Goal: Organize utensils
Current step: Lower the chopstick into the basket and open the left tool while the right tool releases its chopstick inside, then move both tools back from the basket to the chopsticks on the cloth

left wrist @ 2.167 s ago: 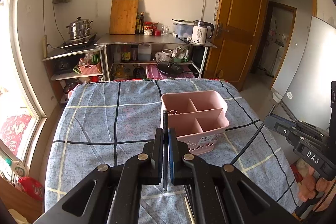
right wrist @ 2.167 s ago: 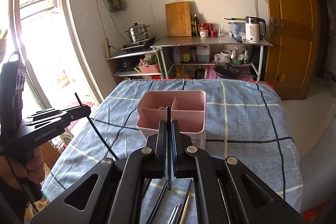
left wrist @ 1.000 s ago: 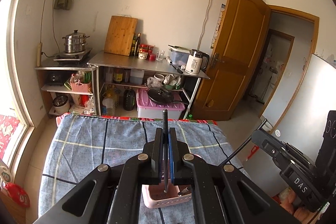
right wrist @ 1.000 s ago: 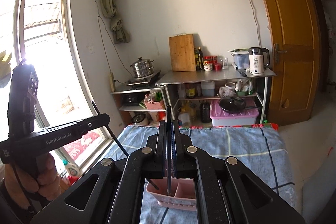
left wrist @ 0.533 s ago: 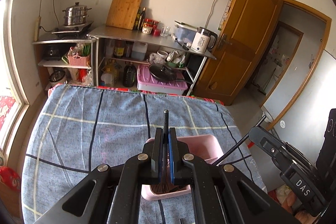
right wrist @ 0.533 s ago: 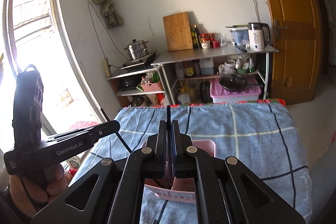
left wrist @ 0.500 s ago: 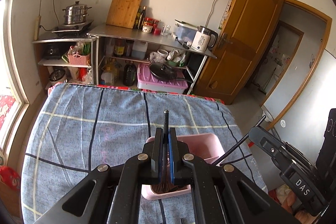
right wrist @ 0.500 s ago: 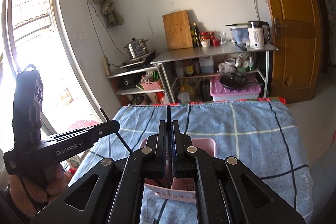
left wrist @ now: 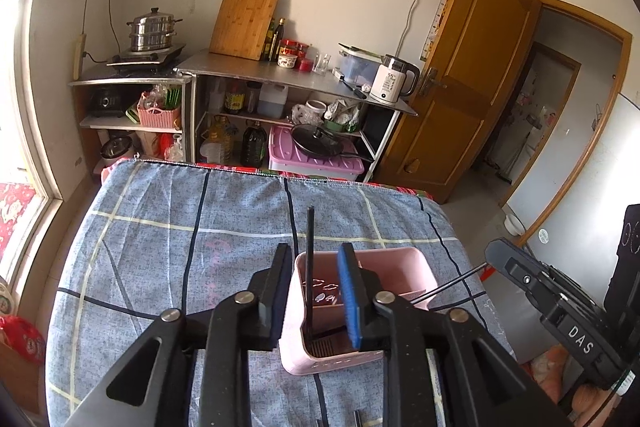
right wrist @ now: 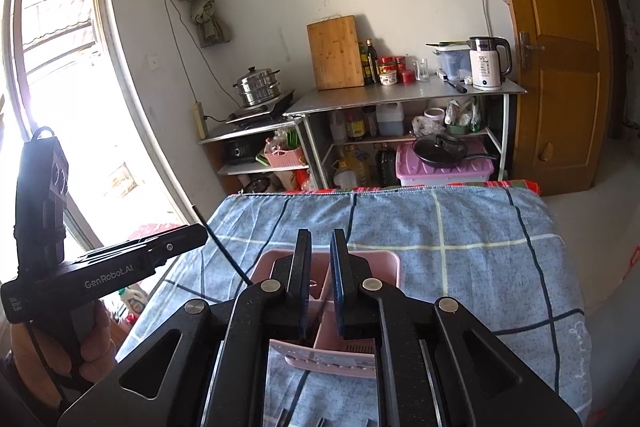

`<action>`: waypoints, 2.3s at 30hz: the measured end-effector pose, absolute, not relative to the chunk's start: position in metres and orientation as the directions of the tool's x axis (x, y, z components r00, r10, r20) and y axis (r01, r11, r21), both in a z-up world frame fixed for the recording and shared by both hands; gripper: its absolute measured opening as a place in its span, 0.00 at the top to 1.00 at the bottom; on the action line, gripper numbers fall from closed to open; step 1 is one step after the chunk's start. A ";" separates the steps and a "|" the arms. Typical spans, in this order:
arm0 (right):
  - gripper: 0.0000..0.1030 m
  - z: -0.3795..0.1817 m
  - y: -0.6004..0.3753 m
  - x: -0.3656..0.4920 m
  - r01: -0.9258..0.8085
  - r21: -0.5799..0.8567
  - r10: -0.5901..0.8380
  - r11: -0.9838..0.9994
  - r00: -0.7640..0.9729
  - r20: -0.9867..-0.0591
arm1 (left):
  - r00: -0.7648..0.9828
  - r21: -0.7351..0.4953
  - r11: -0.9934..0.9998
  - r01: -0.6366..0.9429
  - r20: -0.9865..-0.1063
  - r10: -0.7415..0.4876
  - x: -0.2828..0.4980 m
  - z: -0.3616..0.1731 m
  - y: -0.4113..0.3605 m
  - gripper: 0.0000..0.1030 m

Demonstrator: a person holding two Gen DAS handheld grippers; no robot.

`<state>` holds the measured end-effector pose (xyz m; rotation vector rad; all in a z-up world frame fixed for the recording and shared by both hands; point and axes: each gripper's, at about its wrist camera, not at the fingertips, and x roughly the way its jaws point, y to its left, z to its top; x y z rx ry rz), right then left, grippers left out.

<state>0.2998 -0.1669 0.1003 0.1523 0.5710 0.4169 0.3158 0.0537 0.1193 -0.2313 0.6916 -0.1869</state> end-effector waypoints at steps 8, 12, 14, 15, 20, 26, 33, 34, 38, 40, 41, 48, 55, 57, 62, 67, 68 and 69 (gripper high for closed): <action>0.89 0.110 -0.183 0.270 -0.331 0.255 0.415 0.909 0.785 -0.461 | 0.795 -0.274 0.956 0.100 -0.556 -0.243 0.275 0.134 0.062 0.71; 0.89 0.110 -0.192 0.246 -0.335 0.254 0.417 0.907 0.793 -0.444 | 0.805 -0.284 0.951 0.119 -0.534 -0.260 0.248 0.133 0.063 0.71; 0.89 0.108 -0.196 0.235 -0.335 0.258 0.419 0.906 0.795 -0.438 | 0.813 -0.279 0.953 0.119 -0.524 -0.255 0.231 0.129 0.062 0.71; 0.89 0.106 -0.199 0.227 -0.335 0.261 0.420 0.906 0.798 -0.432 | 0.816 -0.282 0.952 0.122 -0.518 -0.258 0.223 0.127 0.062 0.71; 0.89 0.094 -0.206 0.196 -0.340 0.254 0.421 0.905 0.797 -0.433 | 0.816 -0.288 0.948 0.134 -0.511 -0.270 0.184 0.105 0.058 0.71; 0.89 0.066 -0.211 0.167 -0.336 0.256 0.421 0.906 0.769 -0.481 | 0.797 -0.262 0.953 0.154 -0.536 -0.276 0.143 0.073 0.046 0.71; 0.89 0.039 -0.216 0.143 -0.318 0.260 0.410 0.912 0.750 -0.520 | 0.783 -0.249 0.954 0.166 -0.556 -0.281 0.109 0.048 0.036 0.71; 0.89 0.036 -0.217 0.141 -0.318 0.263 0.411 0.911 0.746 -0.523 | 0.780 -0.251 0.953 0.167 -0.557 -0.283 0.108 0.046 0.037 0.71; 0.89 0.023 -0.218 0.131 -0.312 0.264 0.408 0.913 0.734 -0.543 | 0.770 -0.255 0.954 0.158 -0.573 -0.281 0.100 0.035 0.036 0.71; 0.89 0.018 -0.219 0.130 -0.310 0.270 0.410 0.912 0.727 -0.551 | 0.763 -0.257 0.953 0.158 -0.581 -0.283 0.100 0.031 0.036 0.71; 0.89 0.016 -0.219 0.130 -0.309 0.273 0.412 0.911 0.723 -0.555 | 0.759 -0.258 0.953 0.160 -0.585 -0.285 0.100 0.029 0.035 0.71; 0.89 0.002 -0.217 0.135 -0.305 0.280 0.413 0.910 0.700 -0.582 | 0.728 -0.266 0.951 0.158 -0.620 -0.294 0.109 0.012 0.029 0.71; 0.89 -0.018 -0.214 0.152 -0.289 0.281 0.403 0.915 0.665 -0.628 | 0.683 -0.260 0.954 0.151 -0.670 -0.291 0.136 -0.012 0.023 0.71; 0.89 -0.024 -0.212 0.157 -0.284 0.279 0.398 0.917 0.654 -0.644 | 0.669 -0.257 0.954 0.152 -0.684 -0.291 0.145 -0.020 0.020 0.71; 0.89 -0.040 -0.208 0.174 -0.277 0.268 0.385 0.923 0.622 -0.681 | 0.635 -0.259 0.954 0.154 -0.713 -0.296 0.169 -0.038 0.016 0.71; 0.89 -0.055 -0.199 0.193 -0.278 0.254 0.374 0.926 0.594 -0.712 | 0.600 -0.247 0.957 0.152 -0.746 -0.288 0.190 -0.055 0.010 0.72; 0.89 -0.058 -0.197 0.197 -0.278 0.252 0.372 0.927 0.586 -0.720 | 0.592 -0.251 0.956 0.151 -0.752 -0.290 0.195 -0.059 0.009 0.73; 0.89 -0.061 -0.197 0.200 -0.278 0.251 0.371 0.927 0.581 -0.724 | 0.584 -0.252 0.956 0.149 -0.758 -0.291 0.199 -0.062 0.008 0.74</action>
